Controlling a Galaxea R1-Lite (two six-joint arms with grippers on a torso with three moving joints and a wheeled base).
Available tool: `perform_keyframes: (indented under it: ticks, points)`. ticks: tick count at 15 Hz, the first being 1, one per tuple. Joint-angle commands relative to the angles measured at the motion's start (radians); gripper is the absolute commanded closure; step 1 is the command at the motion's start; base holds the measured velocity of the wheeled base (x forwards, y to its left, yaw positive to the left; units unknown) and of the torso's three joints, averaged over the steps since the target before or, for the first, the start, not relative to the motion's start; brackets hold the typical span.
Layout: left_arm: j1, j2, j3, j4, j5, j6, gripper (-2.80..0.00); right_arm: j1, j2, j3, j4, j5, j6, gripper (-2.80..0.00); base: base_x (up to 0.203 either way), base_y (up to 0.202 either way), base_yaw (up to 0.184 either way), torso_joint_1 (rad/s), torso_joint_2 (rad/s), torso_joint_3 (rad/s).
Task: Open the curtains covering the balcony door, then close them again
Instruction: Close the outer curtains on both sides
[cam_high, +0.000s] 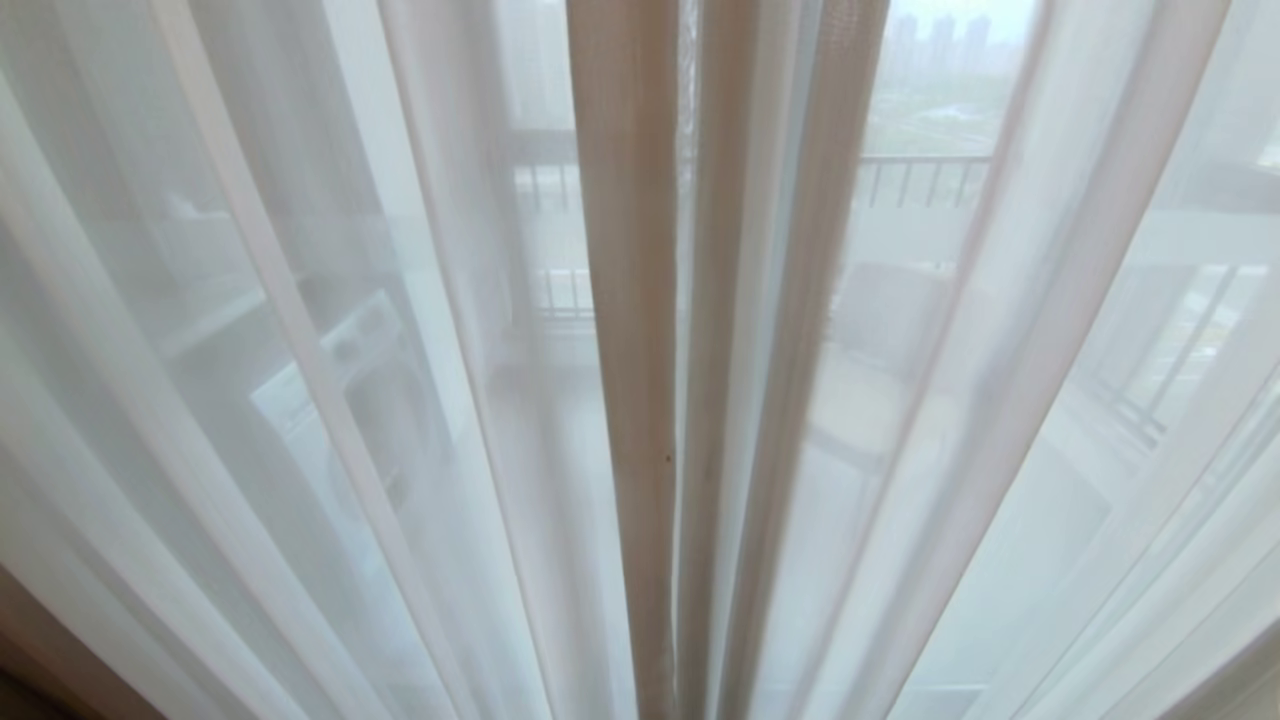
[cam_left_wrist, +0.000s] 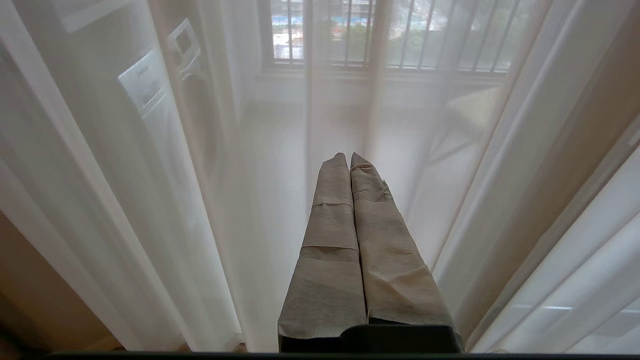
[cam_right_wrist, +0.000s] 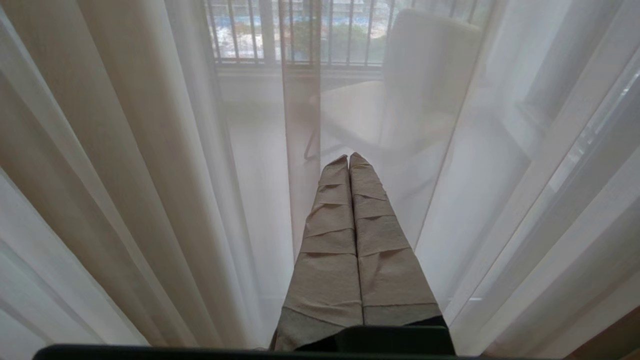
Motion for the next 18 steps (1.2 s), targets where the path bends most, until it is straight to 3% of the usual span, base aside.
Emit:
perform_keyframes:
  ticks: [1, 5, 18]
  points:
    - [0.000, -0.002, 0.000, 0.000, 0.000, 0.000, 0.00, 0.000, 0.001, -0.004, 0.009, 0.003, -0.002, 0.00, 0.000, 0.190, 0.000, 0.005, 0.01, 0.000]
    - [0.000, -0.002, 0.000, 0.000, 0.000, 0.000, 0.00, 0.000, 0.001, 0.000, -0.003, -0.004, 0.056, 0.00, 0.000, 0.192, 0.002, 0.003, 0.00, 0.002]
    - [0.000, -0.002, 0.000, 0.000, 0.000, 0.000, 0.00, 0.000, 0.001, 0.000, -0.003, -0.004, 0.055, 0.00, 0.000, 0.190, 0.000, 0.001, 0.00, 0.004]
